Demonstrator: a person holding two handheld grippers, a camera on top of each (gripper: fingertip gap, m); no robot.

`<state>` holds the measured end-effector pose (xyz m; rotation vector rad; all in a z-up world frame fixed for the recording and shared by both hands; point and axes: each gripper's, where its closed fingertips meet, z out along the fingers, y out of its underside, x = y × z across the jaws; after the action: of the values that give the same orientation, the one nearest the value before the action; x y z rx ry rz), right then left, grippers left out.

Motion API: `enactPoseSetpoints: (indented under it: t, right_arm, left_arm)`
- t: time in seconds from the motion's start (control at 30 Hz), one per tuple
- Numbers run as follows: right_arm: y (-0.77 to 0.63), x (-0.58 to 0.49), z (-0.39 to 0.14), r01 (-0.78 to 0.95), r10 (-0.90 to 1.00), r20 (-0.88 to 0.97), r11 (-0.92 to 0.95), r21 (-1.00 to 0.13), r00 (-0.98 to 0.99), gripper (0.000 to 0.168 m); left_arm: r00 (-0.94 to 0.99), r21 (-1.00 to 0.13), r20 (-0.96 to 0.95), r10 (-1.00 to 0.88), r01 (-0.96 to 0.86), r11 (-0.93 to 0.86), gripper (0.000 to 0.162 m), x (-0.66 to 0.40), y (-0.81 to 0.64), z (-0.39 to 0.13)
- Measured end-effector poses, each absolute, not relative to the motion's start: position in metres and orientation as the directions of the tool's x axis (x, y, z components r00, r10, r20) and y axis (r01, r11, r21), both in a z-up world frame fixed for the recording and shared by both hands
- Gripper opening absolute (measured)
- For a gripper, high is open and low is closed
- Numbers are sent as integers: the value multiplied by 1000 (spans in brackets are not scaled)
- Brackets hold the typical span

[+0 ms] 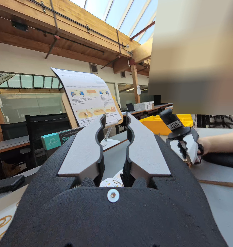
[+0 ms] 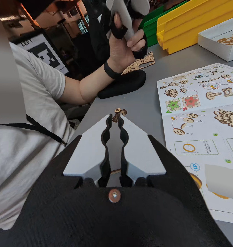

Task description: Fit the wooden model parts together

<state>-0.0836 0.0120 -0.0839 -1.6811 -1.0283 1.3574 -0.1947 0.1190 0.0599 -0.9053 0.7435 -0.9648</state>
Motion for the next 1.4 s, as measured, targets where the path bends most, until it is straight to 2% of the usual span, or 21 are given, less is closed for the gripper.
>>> enactPoseSetpoints:
  t: [0.1,0.23,0.6,0.73,0.83,0.93,1.0,1.07,1.1,1.13,1.2,1.27,1.4]
  right_arm:
    - [2,-94,-105,308,969,-192,-233,-923,155,6]
    - [4,-97,-111,376,983,-31,-97,-921,180,6]
    - [4,-109,-151,613,985,100,-8,-790,143,8]
    - [4,-116,-153,619,986,73,-35,-784,147,12]
    - [4,-120,-143,571,984,28,-77,-818,173,25]
    - [6,-123,-103,442,969,-105,-197,-875,225,29]
    - [30,-119,-64,363,899,-210,-356,-861,384,35]
    - [48,-109,-42,373,769,-301,-562,-738,563,53]
    - [48,-106,-37,419,723,-308,-635,-649,619,53]
    - [47,-99,-34,483,690,-259,-681,-551,676,53]
    - [52,-76,-32,629,666,6,-701,-337,746,50]
    - [49,-57,-28,676,647,222,-730,-97,730,47]
    - [32,-45,-29,672,718,372,-690,268,589,39]
  left_arm:
    - [428,-858,49,-903,481,181,27,-227,147,66]
    - [464,-857,106,-879,491,156,25,-239,161,63]
    - [488,-896,111,-866,426,125,22,-232,170,52]
    - [497,-902,111,-861,414,123,22,-232,173,48]
    - [498,-906,109,-861,406,120,23,-231,174,46]
    - [505,-904,102,-857,406,132,23,-234,174,49]
    - [512,-901,99,-853,411,142,23,-238,173,52]
    - [521,-899,98,-848,412,149,23,-242,175,54]
    - [524,-896,104,-845,418,150,23,-246,176,56]
    - [526,-892,113,-843,428,147,23,-249,177,57]
    - [522,-884,141,-841,450,131,23,-255,180,58]
    - [507,-871,177,-844,480,106,24,-260,182,60]
    - [472,-842,239,-849,536,61,24,-268,186,61]
